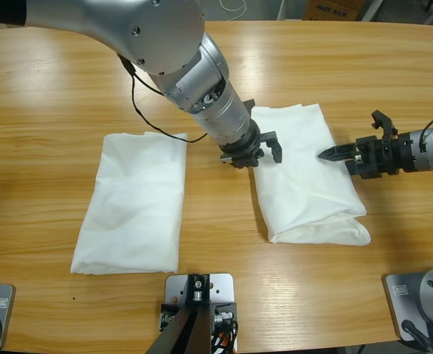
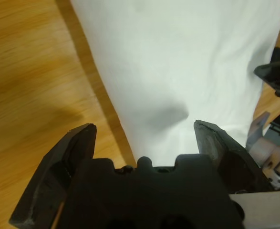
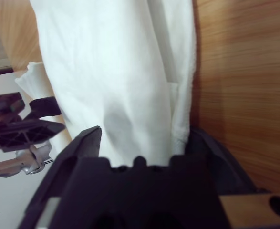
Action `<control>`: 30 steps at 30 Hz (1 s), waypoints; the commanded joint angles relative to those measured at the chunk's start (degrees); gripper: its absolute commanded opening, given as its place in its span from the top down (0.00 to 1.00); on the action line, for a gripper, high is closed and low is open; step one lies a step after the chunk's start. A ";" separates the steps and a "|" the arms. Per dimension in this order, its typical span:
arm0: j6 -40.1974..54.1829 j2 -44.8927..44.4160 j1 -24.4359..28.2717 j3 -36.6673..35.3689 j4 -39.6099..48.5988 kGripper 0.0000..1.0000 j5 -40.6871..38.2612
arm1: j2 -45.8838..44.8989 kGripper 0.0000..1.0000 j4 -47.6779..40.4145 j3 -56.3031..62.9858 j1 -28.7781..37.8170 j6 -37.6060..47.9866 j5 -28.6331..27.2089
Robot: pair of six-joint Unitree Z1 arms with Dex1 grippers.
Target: Fold clothes
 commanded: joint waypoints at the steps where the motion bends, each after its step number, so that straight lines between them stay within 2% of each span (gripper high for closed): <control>1: -5.84 3.28 3.89 6.25 -8.60 0.23 -10.73 | 2.65 0.28 -0.10 3.20 0.90 0.11 -2.14; 2: -9.89 3.25 3.25 7.54 -13.50 0.04 -12.12 | 2.73 0.28 -0.11 3.20 0.90 0.11 -2.16; 3: -13.81 3.19 2.38 8.43 -17.42 0.00 -12.25 | 2.77 0.28 -0.11 3.20 0.90 0.11 -2.12; 5: -19.61 3.34 1.22 12.34 -26.49 0.00 -12.25 | 2.58 0.28 -0.11 3.20 0.90 0.11 -2.09; 6: -21.98 3.14 1.36 16.47 -33.00 0.05 -12.25 | 2.44 0.28 -0.11 3.20 0.90 0.11 -2.04; 8: -24.69 2.68 2.55 22.97 -42.95 0.24 -12.25 | 2.37 0.28 -0.11 3.19 0.90 0.11 -2.04; 9: -24.58 2.12 2.83 24.13 -43.42 0.28 -12.07 | 2.59 0.28 -0.15 3.13 0.90 0.11 -2.04; 10: -24.02 1.12 2.94 24.87 -42.16 0.26 -11.38 | 2.82 0.28 -0.26 3.12 0.90 0.11 -2.04; 12: -22.95 -0.83 2.96 26.94 -40.59 0.07 -9.91 | 2.95 0.28 -0.29 3.12 0.90 0.11 -2.04; 13: -22.67 -1.62 2.96 28.14 -40.29 0.01 -9.19 | 2.91 0.28 -0.29 3.12 0.90 0.11 -2.04; 18: -21.70 -1.89 2.71 28.19 -39.08 0.13 -7.69 | 2.58 0.28 -0.20 3.12 0.90 0.19 -1.90; 22: -21.65 -0.94 2.45 25.71 -37.29 0.33 -6.51 | 2.58 0.28 -0.20 3.12 0.90 0.19 -1.91; 26: -21.65 1.26 1.04 19.61 -34.02 0.39 -6.53 | 2.54 0.28 -0.29 3.12 0.82 0.19 -1.93; 28: -21.65 1.79 1.02 18.30 -32.87 0.44 -6.36 | 2.15 0.28 -0.27 3.19 0.80 0.19 -1.90; 30: -21.65 1.95 0.85 17.61 -32.36 0.44 -6.30 | 2.24 0.27 -0.27 3.20 0.69 0.32 -1.91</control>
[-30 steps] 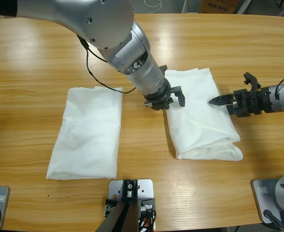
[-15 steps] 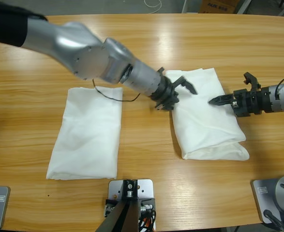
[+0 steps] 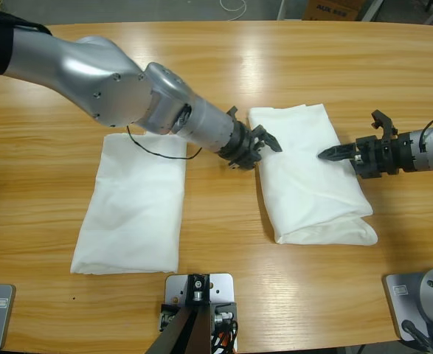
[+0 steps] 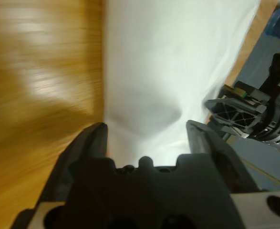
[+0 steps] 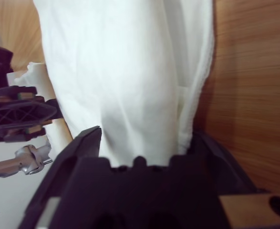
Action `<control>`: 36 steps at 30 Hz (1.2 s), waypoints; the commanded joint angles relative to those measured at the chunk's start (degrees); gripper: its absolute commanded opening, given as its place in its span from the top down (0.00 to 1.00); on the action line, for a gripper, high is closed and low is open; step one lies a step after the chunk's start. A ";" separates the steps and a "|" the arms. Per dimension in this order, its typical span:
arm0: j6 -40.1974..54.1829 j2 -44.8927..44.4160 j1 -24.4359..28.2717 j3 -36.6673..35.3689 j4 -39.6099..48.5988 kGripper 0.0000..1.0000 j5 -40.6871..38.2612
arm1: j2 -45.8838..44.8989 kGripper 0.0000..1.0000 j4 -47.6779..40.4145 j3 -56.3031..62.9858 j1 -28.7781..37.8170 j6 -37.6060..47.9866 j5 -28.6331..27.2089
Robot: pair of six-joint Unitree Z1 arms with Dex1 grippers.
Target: Fold clothes
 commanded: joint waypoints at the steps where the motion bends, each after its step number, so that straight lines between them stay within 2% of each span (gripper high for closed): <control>1: 0.86 5.13 -1.47 -5.00 4.23 0.44 1.13 | 2.30 0.27 0.15 3.12 0.42 0.49 -1.88; 8: 1.11 5.21 -1.47 -5.19 4.14 0.42 0.36 | 3.86 0.26 -0.10 3.12 -2.30 0.72 -1.09; 11: 4.55 5.71 -1.82 -6.75 4.21 0.50 -0.42 | 3.86 0.27 -0.26 3.12 -2.29 0.55 -0.81; 22: 7.40 6.57 -2.35 -10.94 9.41 0.48 -1.66 | 3.97 0.27 -0.57 3.21 -2.27 0.37 -0.49; 24: 9.37 5.95 -2.35 -11.41 12.56 0.42 -1.45 | 4.13 0.27 -0.68 3.21 -2.27 0.37 -0.33; 27: 11.29 4.21 -2.35 -11.36 17.08 0.42 -0.70 | 4.09 0.27 -1.10 3.33 -2.48 0.37 -0.24; 28: 11.66 3.47 -2.35 -11.27 19.66 0.38 0.50 | 4.04 0.27 -1.26 3.38 -2.48 0.37 -0.16; 30: 11.92 2.88 -2.33 -11.13 22.82 0.06 2.34 | 4.04 0.27 -1.73 3.59 -2.48 0.37 0.04; 31: 11.92 2.96 -2.33 -11.20 23.28 0.01 2.59 | 4.04 0.27 -1.93 3.65 -2.48 0.37 0.07; 33: 11.46 3.72 -2.79 -11.50 24.14 0.01 3.50 | 3.93 0.27 -2.07 3.75 -2.48 0.37 0.21; 36: 11.41 5.48 -3.79 -15.00 24.27 0.10 4.70 | 3.69 0.26 -2.38 3.93 -2.48 0.37 0.30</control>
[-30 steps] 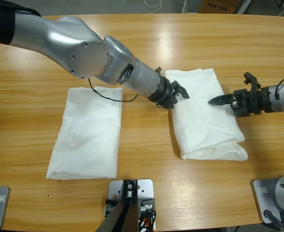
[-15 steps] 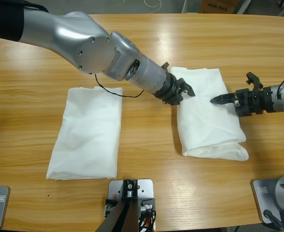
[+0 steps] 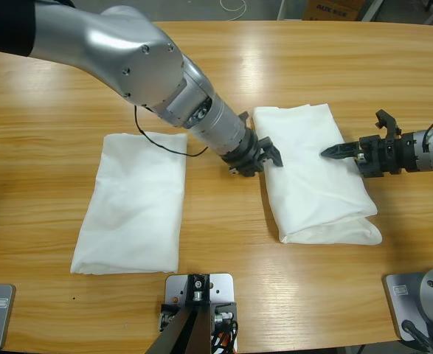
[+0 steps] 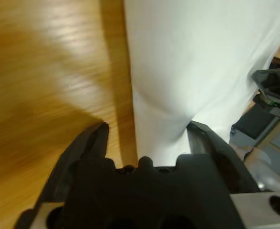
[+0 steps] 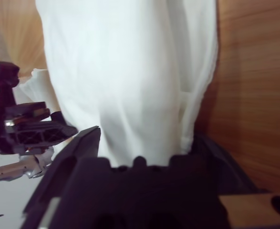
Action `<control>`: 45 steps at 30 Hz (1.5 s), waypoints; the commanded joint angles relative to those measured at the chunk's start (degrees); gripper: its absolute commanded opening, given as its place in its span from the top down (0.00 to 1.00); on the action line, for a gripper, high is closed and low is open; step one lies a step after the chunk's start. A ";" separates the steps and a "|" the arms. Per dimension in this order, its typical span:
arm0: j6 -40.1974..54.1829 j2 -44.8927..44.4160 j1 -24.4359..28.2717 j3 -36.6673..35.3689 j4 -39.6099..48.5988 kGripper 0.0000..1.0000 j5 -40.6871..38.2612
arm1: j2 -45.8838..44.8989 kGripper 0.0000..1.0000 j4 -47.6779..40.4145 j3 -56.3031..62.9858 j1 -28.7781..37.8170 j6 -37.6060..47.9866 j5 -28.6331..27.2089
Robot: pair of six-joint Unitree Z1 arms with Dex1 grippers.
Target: Fold clothes
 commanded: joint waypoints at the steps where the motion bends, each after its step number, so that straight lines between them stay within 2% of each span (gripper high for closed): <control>1: 0.39 3.87 -2.52 -5.13 3.48 0.10 3.25 | 3.68 0.27 -0.99 3.07 -0.69 0.22 -0.21; 4: 0.43 5.61 -3.75 -9.26 5.64 0.15 2.85 | 3.68 0.27 -1.20 3.12 -1.13 0.22 -0.03; 7: 0.18 5.82 -4.03 -10.05 7.38 0.22 2.85 | 3.68 0.27 -1.27 3.15 -1.29 0.22 0.08; 12: -0.33 4.70 -5.00 -8.04 10.49 0.23 3.27 | 3.26 0.26 -1.38 3.33 -1.64 0.22 0.32; 13: -0.66 4.05 -5.16 -6.72 10.67 0.22 3.78 | 3.24 0.27 -1.39 3.33 -1.66 0.22 0.32; 16: -1.77 2.27 -5.09 -4.19 10.84 0.04 6.19 | 3.35 0.26 -1.64 3.35 -1.66 0.22 0.32; 18: -2.31 2.80 -5.09 -4.49 10.70 0.01 6.42 | 3.29 0.26 -1.71 3.42 -1.66 0.22 0.36; 22: -2.82 3.50 -5.09 -5.35 10.67 0.15 7.16 | 2.98 0.27 -1.75 3.51 -1.66 0.22 0.41; 23: -2.80 3.82 -5.09 -5.95 10.67 0.23 6.75 | 3.03 0.27 -1.90 3.56 -1.66 0.22 0.41; 26: -2.89 5.17 -5.54 -8.69 10.75 0.34 6.12 | 3.20 0.26 -2.33 3.68 -1.69 0.22 0.41; 35: -3.10 6.56 -6.44 -12.03 13.69 0.39 7.02 | 2.91 0.26 -2.52 3.86 -1.88 0.22 0.57; 36: -2.98 6.61 -6.40 -12.31 14.13 0.45 6.98 | 2.89 0.27 -2.52 3.86 -1.92 0.22 0.62; 39: -0.77 6.96 -6.23 -13.67 16.10 0.85 6.89 | 2.89 0.27 -2.52 3.86 -1.92 0.26 0.87; 42: 0.89 7.54 -6.37 -13.79 17.12 1.00 6.59 | 3.38 0.27 -2.50 3.95 -2.02 0.41 1.31; 45: 2.33 7.77 -7.11 -13.46 17.17 1.00 6.80 | 5.31 0.26 -2.52 3.77 -2.89 0.49 1.99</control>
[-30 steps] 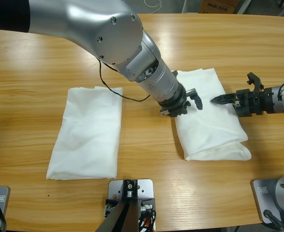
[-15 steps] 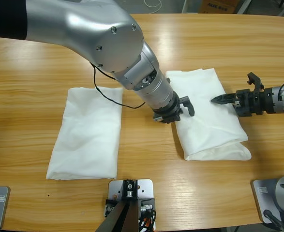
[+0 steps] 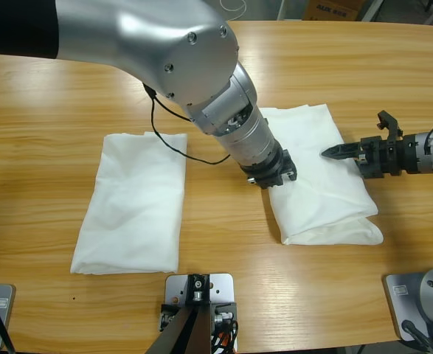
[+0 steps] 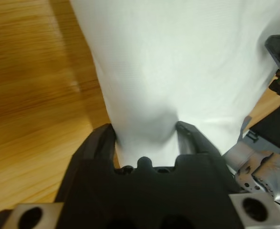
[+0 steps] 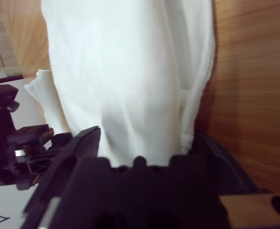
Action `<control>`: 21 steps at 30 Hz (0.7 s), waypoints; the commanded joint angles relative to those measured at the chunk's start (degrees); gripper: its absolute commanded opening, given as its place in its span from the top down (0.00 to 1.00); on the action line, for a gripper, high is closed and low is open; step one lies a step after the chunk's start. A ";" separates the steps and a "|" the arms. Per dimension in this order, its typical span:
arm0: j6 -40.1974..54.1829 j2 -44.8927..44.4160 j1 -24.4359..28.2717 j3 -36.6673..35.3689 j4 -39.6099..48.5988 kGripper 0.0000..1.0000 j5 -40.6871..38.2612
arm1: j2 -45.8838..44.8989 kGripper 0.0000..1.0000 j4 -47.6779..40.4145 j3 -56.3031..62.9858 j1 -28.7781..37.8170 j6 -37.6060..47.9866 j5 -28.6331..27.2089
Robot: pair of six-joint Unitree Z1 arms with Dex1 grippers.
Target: Fold clothes
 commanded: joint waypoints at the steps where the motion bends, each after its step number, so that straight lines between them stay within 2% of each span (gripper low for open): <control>1: 3.61 5.18 -1.38 -0.01 2.21 1.00 0.60 | 5.56 0.27 -0.14 2.15 -2.23 0.49 0.61; 13: 4.86 5.01 -1.38 0.10 2.21 1.00 2.01 | 9.11 0.28 2.65 1.67 -2.07 2.58 0.02; 18: 4.81 5.01 -1.33 0.21 2.21 1.00 2.01 | 11.20 0.53 2.48 1.62 -1.63 2.24 2.34; 19: 4.77 5.01 -1.29 0.19 2.21 1.00 2.01 | 11.13 0.60 2.37 1.62 -1.62 2.30 3.60; 20: 4.72 5.01 -1.29 0.14 2.21 1.00 2.01 | 10.96 0.72 2.25 1.60 -1.30 2.53 4.53; 21: 4.72 5.01 -1.29 0.10 2.21 1.00 2.01 | 10.62 0.73 2.11 1.53 -0.47 2.89 4.67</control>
